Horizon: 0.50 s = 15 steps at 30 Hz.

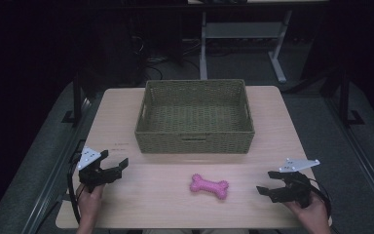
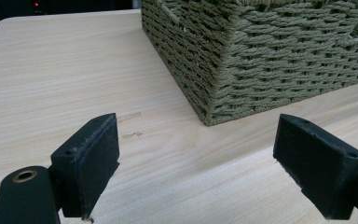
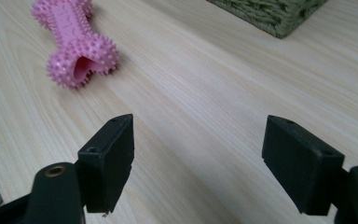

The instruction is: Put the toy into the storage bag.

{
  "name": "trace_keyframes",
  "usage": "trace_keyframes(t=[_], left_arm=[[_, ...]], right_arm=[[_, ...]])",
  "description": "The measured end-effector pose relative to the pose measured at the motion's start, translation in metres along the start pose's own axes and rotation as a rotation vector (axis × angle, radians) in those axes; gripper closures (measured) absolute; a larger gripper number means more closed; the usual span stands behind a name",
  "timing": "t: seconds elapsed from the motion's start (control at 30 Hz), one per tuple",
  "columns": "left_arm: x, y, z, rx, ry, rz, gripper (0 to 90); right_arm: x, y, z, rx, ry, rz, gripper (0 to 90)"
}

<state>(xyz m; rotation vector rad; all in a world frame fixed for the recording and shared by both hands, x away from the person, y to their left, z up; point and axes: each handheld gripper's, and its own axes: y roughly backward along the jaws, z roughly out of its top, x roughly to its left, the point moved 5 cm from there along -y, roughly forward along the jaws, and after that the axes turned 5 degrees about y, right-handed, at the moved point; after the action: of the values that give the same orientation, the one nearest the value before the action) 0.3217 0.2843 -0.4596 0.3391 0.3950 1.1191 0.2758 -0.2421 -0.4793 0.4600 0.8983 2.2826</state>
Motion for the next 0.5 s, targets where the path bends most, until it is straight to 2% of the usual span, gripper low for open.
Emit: trace_keyframes(t=[0.27,0.5], left_arm=[[0.000,-0.001,0.001,-0.002,0.003,0.003,13.9],[0.000,0.001,0.001,-0.003,0.001,-0.003,13.9]], right_arm=[[0.003,-0.004,0.013,0.031,0.034,0.035,22.9],[0.010,-0.010,0.034,0.059,0.084,0.082,20.9]])
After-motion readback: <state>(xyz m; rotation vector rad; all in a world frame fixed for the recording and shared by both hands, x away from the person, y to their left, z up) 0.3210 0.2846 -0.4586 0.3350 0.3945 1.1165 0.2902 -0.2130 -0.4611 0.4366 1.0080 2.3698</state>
